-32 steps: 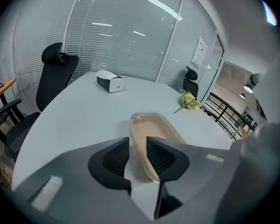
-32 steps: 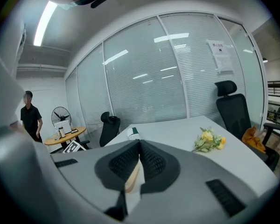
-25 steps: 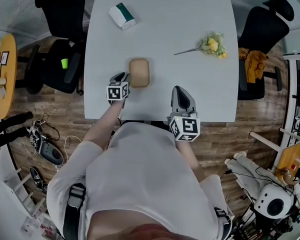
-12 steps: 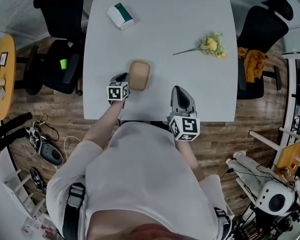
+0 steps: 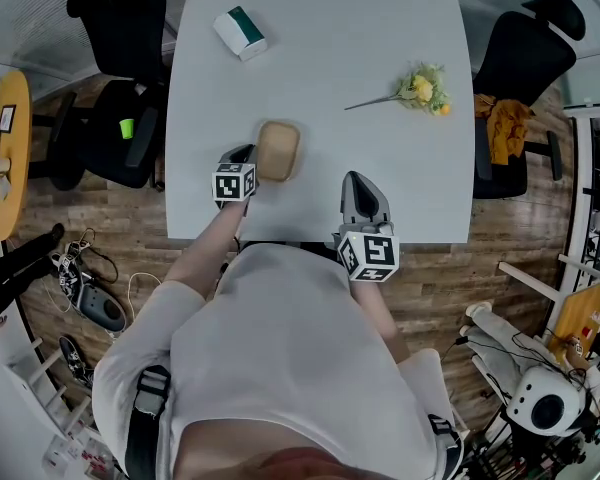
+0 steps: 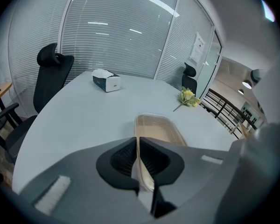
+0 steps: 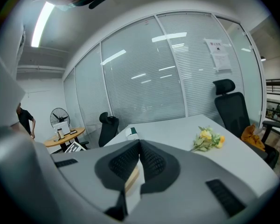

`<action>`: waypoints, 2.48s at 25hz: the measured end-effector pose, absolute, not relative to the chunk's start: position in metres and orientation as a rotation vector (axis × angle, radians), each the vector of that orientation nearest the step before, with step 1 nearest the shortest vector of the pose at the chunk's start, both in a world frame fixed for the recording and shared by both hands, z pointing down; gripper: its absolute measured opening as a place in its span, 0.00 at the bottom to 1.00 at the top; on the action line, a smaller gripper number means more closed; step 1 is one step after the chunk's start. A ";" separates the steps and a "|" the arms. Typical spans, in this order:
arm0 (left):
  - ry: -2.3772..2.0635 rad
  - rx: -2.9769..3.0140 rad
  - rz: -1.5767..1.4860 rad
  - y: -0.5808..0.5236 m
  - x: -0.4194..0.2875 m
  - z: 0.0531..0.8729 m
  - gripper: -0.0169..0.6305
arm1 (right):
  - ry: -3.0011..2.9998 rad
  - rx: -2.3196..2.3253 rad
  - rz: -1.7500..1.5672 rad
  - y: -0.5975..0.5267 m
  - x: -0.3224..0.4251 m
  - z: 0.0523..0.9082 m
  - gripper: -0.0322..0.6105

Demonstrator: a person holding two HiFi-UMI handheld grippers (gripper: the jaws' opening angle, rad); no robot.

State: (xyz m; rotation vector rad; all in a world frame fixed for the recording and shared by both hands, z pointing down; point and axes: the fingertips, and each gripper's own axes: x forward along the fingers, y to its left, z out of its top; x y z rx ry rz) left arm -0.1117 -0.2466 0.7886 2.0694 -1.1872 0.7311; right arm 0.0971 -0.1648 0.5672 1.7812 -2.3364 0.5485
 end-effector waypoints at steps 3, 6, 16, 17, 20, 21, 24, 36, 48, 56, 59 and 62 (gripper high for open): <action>-1.190 2.078 0.725 -0.248 -0.111 0.785 0.07 | -2.336 1.783 0.550 -0.164 0.098 0.567 0.06; -1.197 2.087 0.713 -0.248 -0.110 0.780 0.07 | -2.338 1.785 0.547 -0.162 0.099 0.566 0.06; -1.242 2.193 0.685 -0.250 -0.106 0.751 0.07 | -2.352 1.789 0.536 -0.157 0.099 0.563 0.06; -1.248 2.201 0.669 -0.249 -0.106 0.746 0.07 | -2.356 1.788 0.538 -0.156 0.099 0.563 0.06; -1.269 2.240 0.625 -0.251 -0.104 0.728 0.07 | -2.367 1.786 0.537 -0.155 0.096 0.561 0.06; -1.277 2.258 0.616 -0.251 -0.104 0.721 0.07 | -2.370 1.785 0.534 -0.154 0.095 0.560 0.06; -1.301 2.322 0.576 -0.253 -0.103 0.697 0.07 | -2.379 1.783 0.523 -0.152 0.093 0.556 0.06; -1.339 2.474 0.254 -0.237 -0.094 0.603 0.07 | -2.423 1.781 0.452 -0.144 0.089 0.539 0.06; -1.396 2.692 0.136 -0.208 -0.088 0.528 0.07 | -2.466 1.820 0.325 -0.152 0.103 0.505 0.06; -1.404 2.689 0.031 -0.195 -0.099 0.506 0.07 | -2.490 1.823 0.269 -0.155 0.105 0.489 0.06; -1.436 2.677 0.003 -0.193 -0.104 0.502 0.07 | -2.493 1.823 0.260 -0.157 0.107 0.486 0.06; -1.467 2.677 -0.024 -0.191 -0.109 0.496 0.07 | -2.500 1.817 0.256 -0.160 0.108 0.482 0.06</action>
